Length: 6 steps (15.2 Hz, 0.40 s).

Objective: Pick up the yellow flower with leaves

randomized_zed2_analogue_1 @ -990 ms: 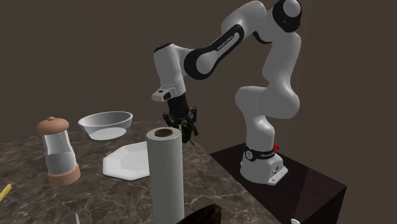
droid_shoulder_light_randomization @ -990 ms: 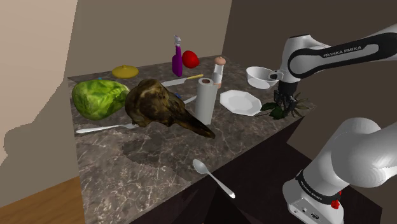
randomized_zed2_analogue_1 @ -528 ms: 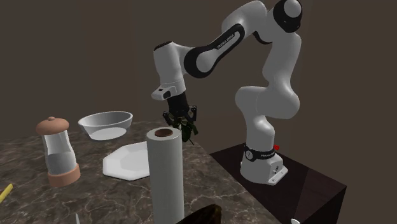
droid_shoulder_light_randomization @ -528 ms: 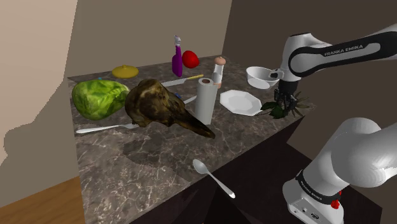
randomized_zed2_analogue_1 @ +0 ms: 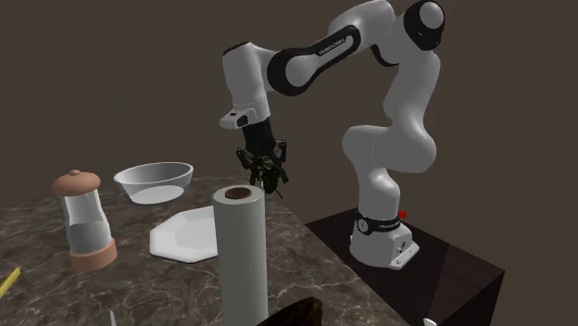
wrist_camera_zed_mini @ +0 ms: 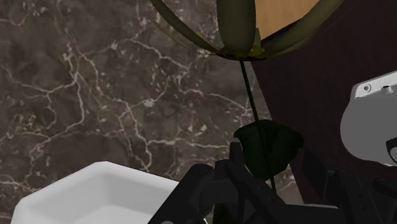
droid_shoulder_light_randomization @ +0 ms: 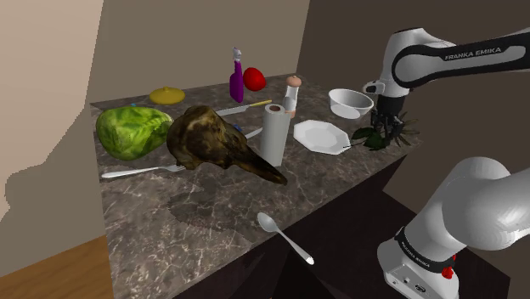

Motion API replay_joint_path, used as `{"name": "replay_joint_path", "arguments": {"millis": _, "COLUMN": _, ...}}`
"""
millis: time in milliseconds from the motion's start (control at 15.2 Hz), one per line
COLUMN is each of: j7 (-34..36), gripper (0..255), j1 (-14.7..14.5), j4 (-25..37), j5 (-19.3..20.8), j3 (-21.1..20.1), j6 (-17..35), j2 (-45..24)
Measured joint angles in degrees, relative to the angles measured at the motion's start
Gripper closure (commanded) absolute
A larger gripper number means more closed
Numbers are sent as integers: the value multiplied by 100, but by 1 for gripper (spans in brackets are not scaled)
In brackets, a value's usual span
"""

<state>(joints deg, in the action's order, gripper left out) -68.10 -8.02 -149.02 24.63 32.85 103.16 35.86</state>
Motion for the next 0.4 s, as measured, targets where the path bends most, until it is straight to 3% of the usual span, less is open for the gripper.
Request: {"name": "replay_joint_path", "arguments": {"millis": 396, "j7": -41, "gripper": 255, "j1": -12, "j4": 340, "j5": -107, "j3": -160, "j6": -484, "j2": 143}}
